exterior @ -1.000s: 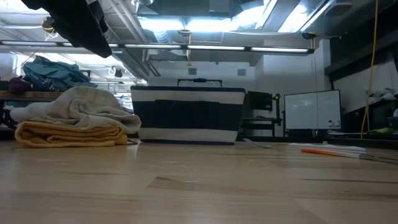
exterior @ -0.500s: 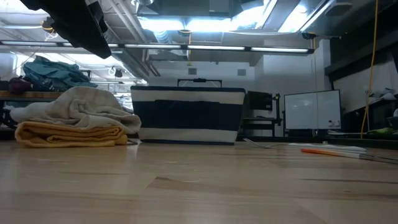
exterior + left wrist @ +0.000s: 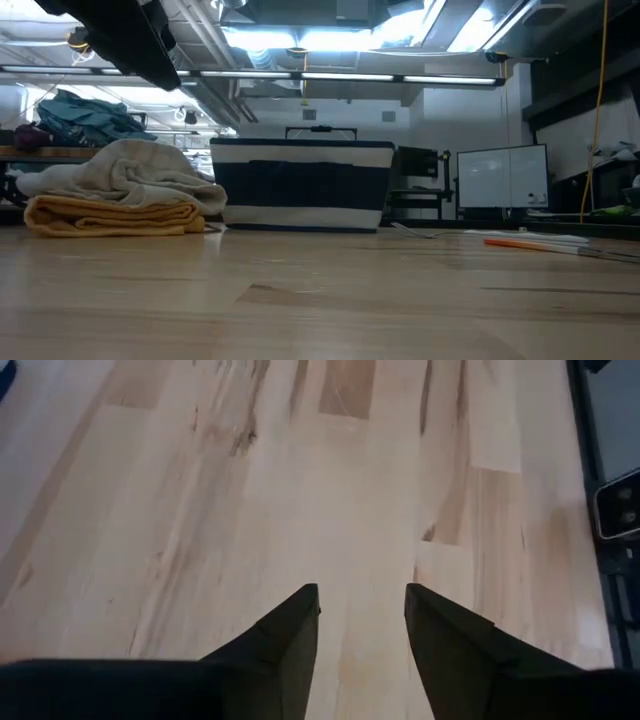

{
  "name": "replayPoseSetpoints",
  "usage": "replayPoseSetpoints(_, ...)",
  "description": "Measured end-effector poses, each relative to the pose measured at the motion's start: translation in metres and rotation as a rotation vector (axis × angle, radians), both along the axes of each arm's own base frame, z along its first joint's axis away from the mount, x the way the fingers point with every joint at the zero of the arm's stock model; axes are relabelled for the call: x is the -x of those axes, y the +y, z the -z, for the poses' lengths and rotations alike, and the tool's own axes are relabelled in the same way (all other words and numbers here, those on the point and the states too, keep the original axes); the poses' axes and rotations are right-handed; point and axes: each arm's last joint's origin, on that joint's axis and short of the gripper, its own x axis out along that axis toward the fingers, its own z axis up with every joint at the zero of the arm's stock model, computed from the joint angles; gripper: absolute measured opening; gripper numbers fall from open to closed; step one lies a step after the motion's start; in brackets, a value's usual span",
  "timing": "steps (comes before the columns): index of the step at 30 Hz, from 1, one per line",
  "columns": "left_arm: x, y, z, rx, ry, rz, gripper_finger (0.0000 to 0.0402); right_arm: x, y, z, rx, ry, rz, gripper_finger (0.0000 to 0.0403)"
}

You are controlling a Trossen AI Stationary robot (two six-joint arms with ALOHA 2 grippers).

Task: Fold towel
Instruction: Fold the white patterned towel

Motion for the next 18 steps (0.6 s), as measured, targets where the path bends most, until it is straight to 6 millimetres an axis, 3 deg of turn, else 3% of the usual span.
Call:
replayPoseSetpoints(10,-0.004,-0.021,-0.014,0.011,-0.182,0.152,0.0104,-0.029,-0.032,-0.095,0.097,-0.365,-0.026,0.0008)
replayPoseSetpoints(18,-0.01,-0.028,-0.029,0.011,-0.344,0.222,0.0105,-0.038,-0.065,-0.128,0.154,-0.531,-0.013,0.0006)
